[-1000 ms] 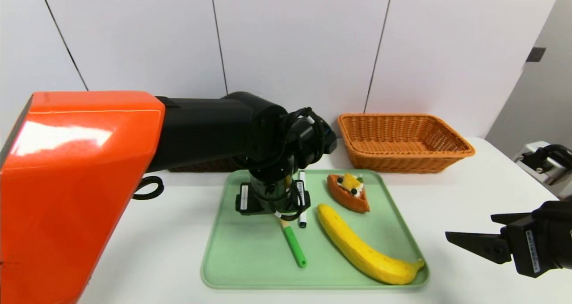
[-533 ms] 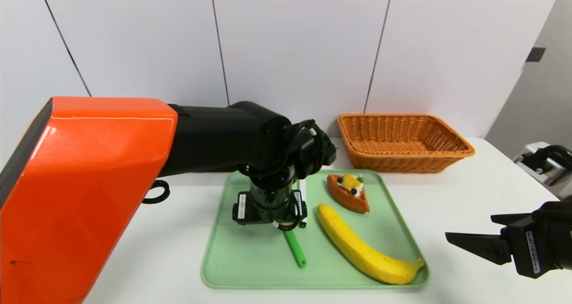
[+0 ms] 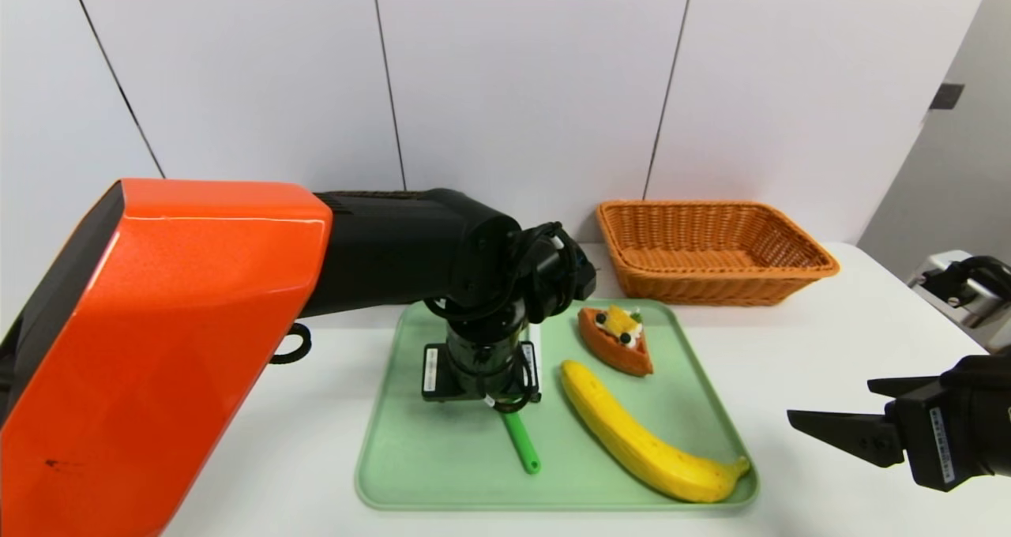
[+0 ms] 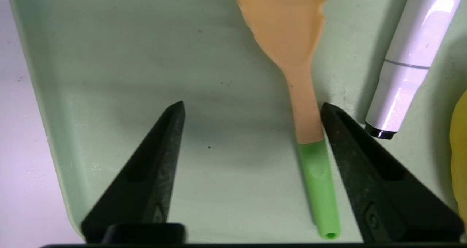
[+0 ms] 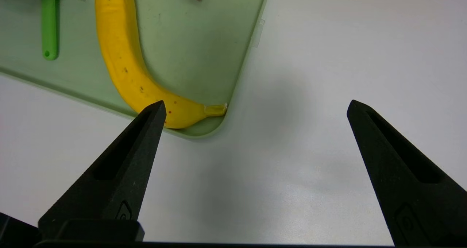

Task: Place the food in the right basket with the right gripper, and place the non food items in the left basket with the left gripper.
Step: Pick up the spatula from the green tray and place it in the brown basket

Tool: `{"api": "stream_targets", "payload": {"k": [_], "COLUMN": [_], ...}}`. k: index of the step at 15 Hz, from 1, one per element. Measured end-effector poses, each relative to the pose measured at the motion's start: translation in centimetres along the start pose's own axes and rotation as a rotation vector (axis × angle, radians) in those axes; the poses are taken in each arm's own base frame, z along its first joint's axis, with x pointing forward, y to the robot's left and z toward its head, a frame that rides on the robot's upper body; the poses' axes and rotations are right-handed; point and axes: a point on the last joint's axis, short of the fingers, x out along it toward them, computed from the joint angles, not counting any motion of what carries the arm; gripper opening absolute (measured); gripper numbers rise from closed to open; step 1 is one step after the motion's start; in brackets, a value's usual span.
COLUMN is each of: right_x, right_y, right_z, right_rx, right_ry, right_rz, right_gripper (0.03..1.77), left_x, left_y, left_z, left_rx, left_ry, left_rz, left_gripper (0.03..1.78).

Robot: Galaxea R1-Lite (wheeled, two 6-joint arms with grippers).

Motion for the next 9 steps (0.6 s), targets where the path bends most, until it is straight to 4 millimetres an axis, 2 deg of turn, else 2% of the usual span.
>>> {"api": "stream_targets", "payload": {"k": [5,6,9], "right_x": [-0.02,-0.02,-0.02], "right_y": [0.01,0.01,0.01], "right_z": [0.04,0.04,0.05], "right_rx": [-0.001,-0.001,0.000], "right_ry": [-0.001,-0.001,-0.002], "right_rz": [0.000,0.000,0.000], "right_gripper": [1.71,1.71,1.71], "left_x": [0.02,0.01,-0.02], "left_y": [0.00,0.01,0.01], "left_z": [-0.01,0.00,0.00], "left_rx": [0.001,0.001,0.000], "left_ry": [0.001,0.000,0.000], "left_rz": [0.002,0.003,0.003], "left_gripper": [0.68,0.06,0.08]}}
